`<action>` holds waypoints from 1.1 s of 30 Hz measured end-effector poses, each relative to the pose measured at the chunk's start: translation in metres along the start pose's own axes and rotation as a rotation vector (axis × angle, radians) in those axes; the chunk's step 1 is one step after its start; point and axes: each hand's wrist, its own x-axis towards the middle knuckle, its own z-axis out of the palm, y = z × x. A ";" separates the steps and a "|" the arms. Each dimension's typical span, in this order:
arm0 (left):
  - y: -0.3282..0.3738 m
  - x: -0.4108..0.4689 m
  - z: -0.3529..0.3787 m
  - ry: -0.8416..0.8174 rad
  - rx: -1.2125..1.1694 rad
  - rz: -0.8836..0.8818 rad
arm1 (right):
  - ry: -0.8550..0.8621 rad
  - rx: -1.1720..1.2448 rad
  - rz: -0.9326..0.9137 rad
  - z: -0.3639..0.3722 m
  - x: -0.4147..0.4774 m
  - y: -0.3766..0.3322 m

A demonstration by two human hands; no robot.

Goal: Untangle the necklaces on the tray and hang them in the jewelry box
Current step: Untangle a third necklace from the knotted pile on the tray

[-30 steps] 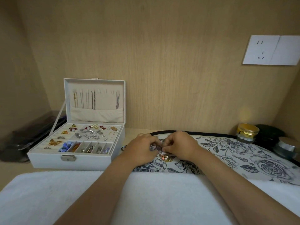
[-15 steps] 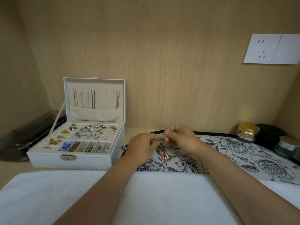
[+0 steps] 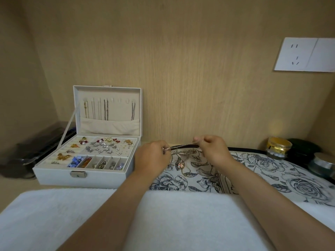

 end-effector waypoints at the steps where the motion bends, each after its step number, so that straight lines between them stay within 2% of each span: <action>1: 0.000 -0.001 0.000 -0.006 -0.007 0.009 | -0.054 0.121 0.100 0.000 -0.001 -0.003; 3: 0.000 -0.001 0.000 -0.010 -0.016 0.035 | -0.142 0.271 0.259 0.000 -0.002 -0.006; 6: 0.000 -0.001 0.000 0.002 -0.038 0.099 | -0.201 0.314 0.364 -0.002 0.000 -0.006; 12: -0.001 -0.001 0.006 0.000 -0.273 0.177 | -0.293 0.388 0.395 -0.010 -0.005 -0.015; 15: -0.005 0.002 0.008 -0.071 -0.442 0.058 | -0.370 0.445 0.341 -0.018 -0.005 -0.017; 18: -0.007 0.001 0.010 -0.117 -0.518 -0.018 | -0.329 0.484 0.304 -0.019 -0.002 -0.012; 22: -0.007 0.002 0.011 -0.135 -0.448 0.045 | -0.141 0.288 0.155 -0.011 0.001 -0.006; 24: -0.005 0.001 0.010 -0.148 -0.357 0.102 | -0.123 0.247 0.106 -0.011 0.002 -0.006; 28: 0.002 -0.001 0.004 -0.150 -0.252 0.175 | -0.196 0.173 0.052 -0.017 0.003 -0.007; 33: -0.011 0.001 -0.004 -0.110 -0.125 0.269 | -0.422 -0.014 0.046 -0.031 0.002 -0.004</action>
